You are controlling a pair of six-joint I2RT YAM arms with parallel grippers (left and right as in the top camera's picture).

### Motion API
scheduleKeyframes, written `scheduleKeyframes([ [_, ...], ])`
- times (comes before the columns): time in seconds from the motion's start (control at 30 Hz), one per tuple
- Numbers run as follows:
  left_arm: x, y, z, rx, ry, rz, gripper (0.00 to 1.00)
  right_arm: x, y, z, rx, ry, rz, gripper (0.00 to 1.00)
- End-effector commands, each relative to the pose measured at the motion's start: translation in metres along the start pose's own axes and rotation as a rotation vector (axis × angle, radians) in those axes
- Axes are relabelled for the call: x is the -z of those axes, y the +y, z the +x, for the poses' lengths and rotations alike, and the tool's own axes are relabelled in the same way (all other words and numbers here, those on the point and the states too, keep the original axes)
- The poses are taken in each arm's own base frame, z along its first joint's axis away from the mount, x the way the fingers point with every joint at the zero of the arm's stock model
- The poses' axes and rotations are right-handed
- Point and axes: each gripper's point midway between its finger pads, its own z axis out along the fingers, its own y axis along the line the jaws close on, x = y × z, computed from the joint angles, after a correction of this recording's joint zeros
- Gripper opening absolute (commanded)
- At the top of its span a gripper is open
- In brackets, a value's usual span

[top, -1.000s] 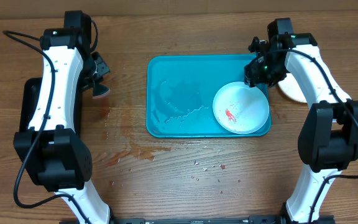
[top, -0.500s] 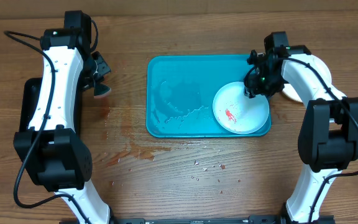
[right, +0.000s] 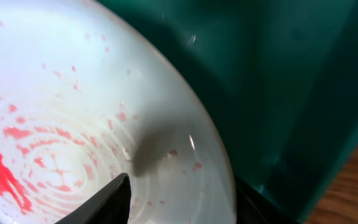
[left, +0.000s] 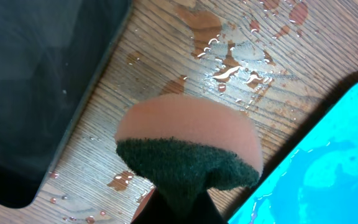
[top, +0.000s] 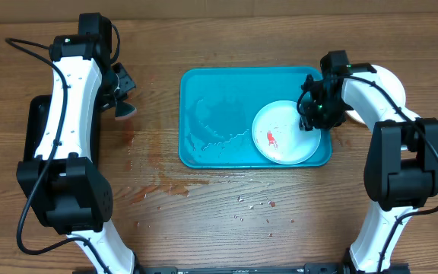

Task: Clean dirty plates on tray and stack at the side
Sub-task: 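Reach the right gripper to the rim of the last white plate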

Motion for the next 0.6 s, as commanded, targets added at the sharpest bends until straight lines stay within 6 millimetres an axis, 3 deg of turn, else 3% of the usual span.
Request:
scheduleKeyframes([
  [0.0, -0.004, -0.009, 0.007, -0.052, 0.038, 0.047, 0.04, -0.005, 0.003, 0.005, -0.064, 0.014, 0.001, 0.51],
  [0.1, -0.003, -0.020, 0.010, -0.103, 0.058, 0.112, 0.04, -0.006, 0.009, 0.004, -0.070, 0.011, -0.032, 0.48],
  [0.27, 0.002, -0.044, 0.022, -0.184, 0.109, 0.247, 0.04, -0.007, 0.025, -0.001, -0.071, -0.016, -0.130, 0.34],
  [0.33, 0.005, -0.057, 0.032, -0.219, 0.132, 0.292, 0.04, -0.011, 0.026, -0.003, -0.116, -0.026, -0.141, 0.24],
  [0.57, 0.008, -0.099, 0.068, -0.344, 0.155, 0.331, 0.04, -0.029, 0.040, 0.006, -0.218, -0.007, -0.157, 0.18],
])
